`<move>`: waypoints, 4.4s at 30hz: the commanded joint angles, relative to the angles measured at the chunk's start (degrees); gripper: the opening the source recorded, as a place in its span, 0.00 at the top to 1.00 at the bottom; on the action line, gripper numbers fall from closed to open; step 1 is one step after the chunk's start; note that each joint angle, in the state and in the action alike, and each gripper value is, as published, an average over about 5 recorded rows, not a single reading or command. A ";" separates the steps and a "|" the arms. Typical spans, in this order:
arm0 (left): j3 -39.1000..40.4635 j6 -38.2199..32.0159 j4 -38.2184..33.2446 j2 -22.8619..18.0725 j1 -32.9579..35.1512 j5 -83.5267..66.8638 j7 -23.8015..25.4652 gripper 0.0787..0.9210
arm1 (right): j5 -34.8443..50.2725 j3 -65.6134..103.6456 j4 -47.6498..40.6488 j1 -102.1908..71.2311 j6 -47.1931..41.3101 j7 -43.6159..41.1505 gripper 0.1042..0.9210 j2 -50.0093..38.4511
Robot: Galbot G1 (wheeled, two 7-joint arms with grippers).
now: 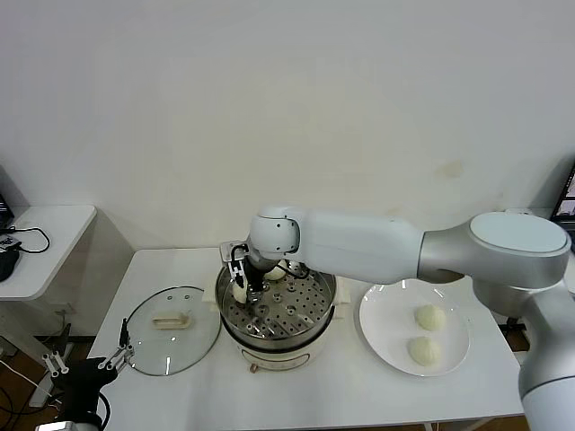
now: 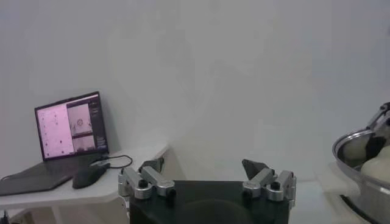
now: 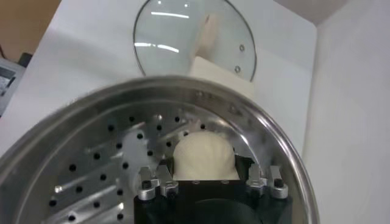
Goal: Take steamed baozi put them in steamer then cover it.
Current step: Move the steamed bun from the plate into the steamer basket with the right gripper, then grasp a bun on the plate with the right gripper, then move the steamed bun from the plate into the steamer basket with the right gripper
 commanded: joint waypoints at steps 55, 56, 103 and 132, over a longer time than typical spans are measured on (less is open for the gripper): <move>1.88 0.49 0.30 1.09 0.90 0.67 0.33 0.12 | -36.81 22.26 22.15 -28.69 21.64 -17.91 0.12 -57.16; 1.88 0.48 0.40 1.07 0.91 0.68 0.34 0.12 | -37.21 22.80 21.77 -29.33 21.79 -17.97 0.12 -56.95; 1.46 0.49 0.39 0.57 0.87 0.85 0.45 0.12 | -35.04 27.87 16.36 -29.01 19.15 -18.00 0.39 -51.73; 1.30 0.21 0.73 0.94 0.34 0.82 0.48 0.12 | -14.64 11.85 20.26 9.34 13.57 -14.94 0.38 -30.40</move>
